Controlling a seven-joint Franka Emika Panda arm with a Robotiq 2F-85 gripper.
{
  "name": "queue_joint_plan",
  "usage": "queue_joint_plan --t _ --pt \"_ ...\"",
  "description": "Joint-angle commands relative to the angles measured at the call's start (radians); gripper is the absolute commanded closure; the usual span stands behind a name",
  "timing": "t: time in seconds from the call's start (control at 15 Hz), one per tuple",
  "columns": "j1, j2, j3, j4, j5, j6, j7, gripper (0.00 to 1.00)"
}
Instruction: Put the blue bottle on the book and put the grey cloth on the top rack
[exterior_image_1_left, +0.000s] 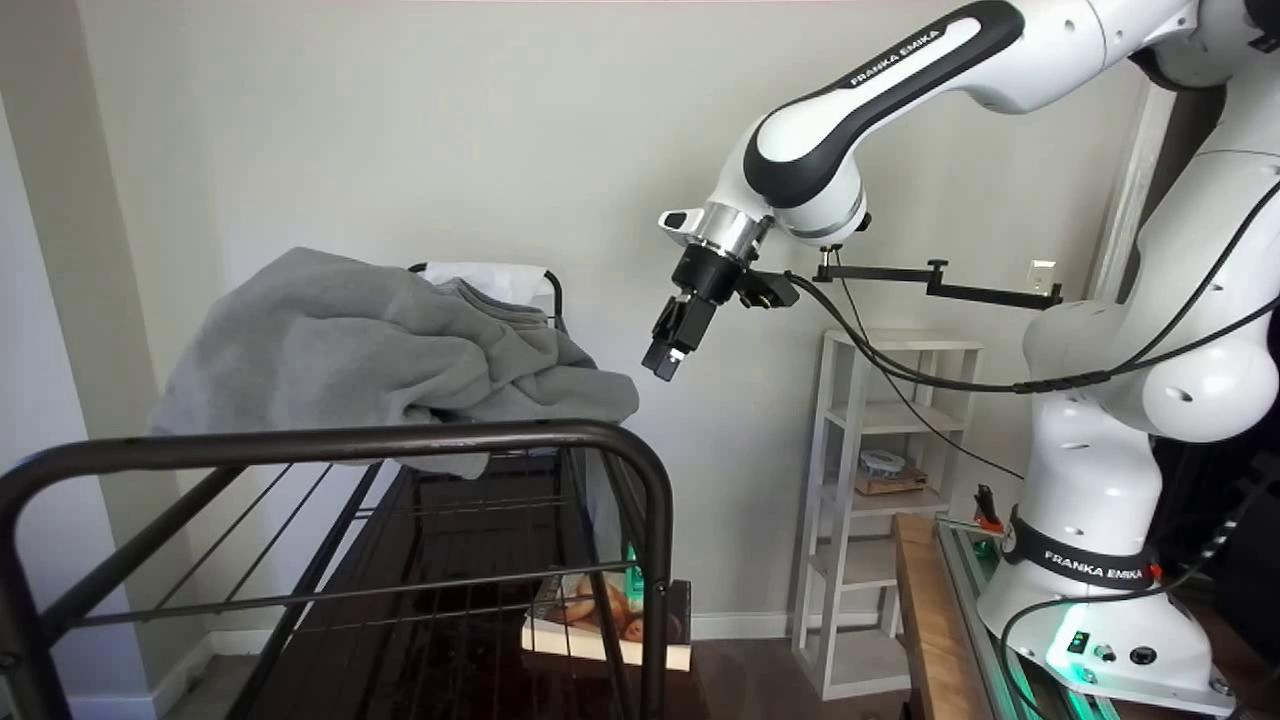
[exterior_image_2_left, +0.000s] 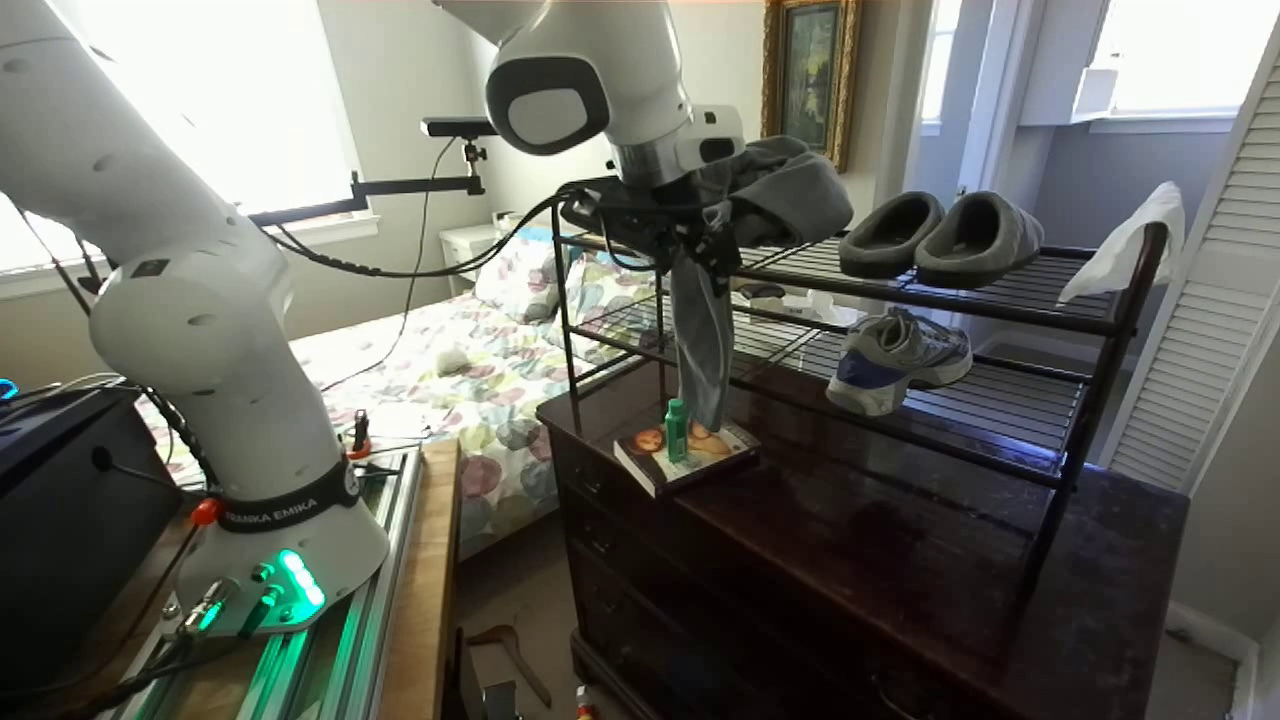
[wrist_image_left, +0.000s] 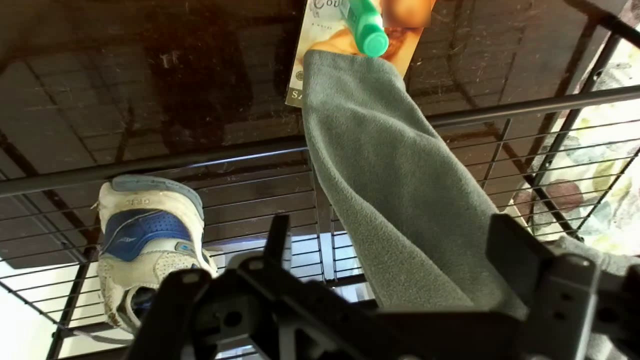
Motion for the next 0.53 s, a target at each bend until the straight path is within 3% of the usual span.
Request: queue_joint_plan --t 0.0,0.2,0.47 --pt "0.066 0.019 -0.059 -0.003 0.077 -0.01 -0.098 0.0" --pt "0.106 0.053 -0.098 0.012 0.19 -0.035 -0.227 0.0" --pt "0.089 0.103 -0.09 0.031 0.335 -0.065 -0.371 0.0"
